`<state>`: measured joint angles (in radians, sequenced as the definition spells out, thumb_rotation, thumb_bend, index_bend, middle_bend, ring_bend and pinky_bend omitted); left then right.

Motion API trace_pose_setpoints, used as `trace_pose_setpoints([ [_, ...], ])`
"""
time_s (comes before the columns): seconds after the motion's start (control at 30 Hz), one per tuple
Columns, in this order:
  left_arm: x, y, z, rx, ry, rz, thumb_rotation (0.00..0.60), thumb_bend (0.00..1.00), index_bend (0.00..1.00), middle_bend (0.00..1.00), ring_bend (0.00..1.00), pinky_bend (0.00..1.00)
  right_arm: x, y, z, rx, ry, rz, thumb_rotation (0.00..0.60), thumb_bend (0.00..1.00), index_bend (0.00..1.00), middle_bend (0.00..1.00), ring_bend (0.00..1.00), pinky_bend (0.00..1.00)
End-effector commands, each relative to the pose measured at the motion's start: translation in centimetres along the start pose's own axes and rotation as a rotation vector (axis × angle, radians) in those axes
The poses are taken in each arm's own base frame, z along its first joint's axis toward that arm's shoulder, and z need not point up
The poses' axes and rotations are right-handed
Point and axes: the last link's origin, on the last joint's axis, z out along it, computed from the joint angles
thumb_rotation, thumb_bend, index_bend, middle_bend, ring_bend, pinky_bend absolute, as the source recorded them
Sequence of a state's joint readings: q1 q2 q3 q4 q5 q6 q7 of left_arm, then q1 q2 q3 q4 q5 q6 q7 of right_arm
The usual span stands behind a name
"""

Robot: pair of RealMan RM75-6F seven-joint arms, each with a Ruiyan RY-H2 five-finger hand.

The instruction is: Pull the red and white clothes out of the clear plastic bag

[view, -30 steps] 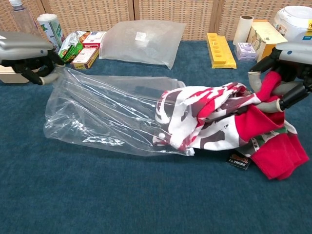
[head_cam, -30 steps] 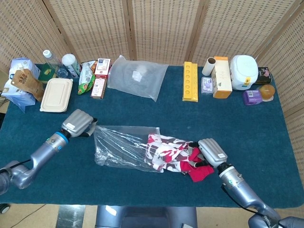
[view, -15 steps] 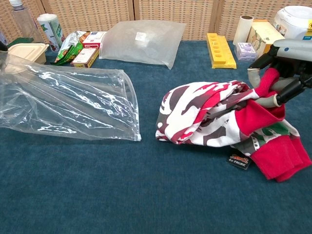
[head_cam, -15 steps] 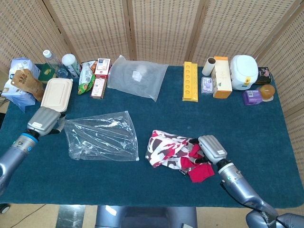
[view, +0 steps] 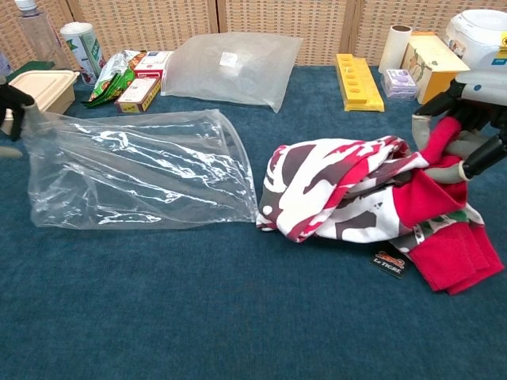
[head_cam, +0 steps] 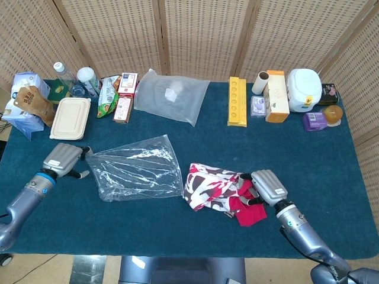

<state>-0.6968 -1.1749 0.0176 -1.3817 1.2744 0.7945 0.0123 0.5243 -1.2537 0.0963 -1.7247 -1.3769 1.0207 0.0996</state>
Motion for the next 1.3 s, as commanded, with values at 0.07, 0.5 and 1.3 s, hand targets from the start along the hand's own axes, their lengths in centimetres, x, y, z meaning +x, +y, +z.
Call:
trace_pose_setpoints([
  [0.07, 0.2, 1.7, 0.4, -0.019, -0.047, -0.027, 0.600, 0.03, 0.00, 0.05, 0.01, 0.19, 0.4, 0.3, -0.6, -0.005, 0.011, 0.008, 0.518, 0.16, 0.27, 0.35, 0.45, 0.40],
  [0.5, 1.9, 1.0, -4.3, 0.094, 0.113, -0.187, 0.368, 0.02, 0.00, 0.02, 0.00, 0.16, 3.3, 2.9, -4.4, -0.066, 0.112, -0.005, 0.479, 0.10, 0.17, 0.23, 0.31, 0.29],
  [1.3, -3.9, -0.5, -20.7, 0.321, 0.321, -0.276, 0.368, 0.06, 0.03, 0.06, 0.05, 0.17, 5.0, 7.7, -11.5, -0.345, 0.373, -0.212, 0.495, 0.14, 0.26, 0.31, 0.33, 0.29],
])
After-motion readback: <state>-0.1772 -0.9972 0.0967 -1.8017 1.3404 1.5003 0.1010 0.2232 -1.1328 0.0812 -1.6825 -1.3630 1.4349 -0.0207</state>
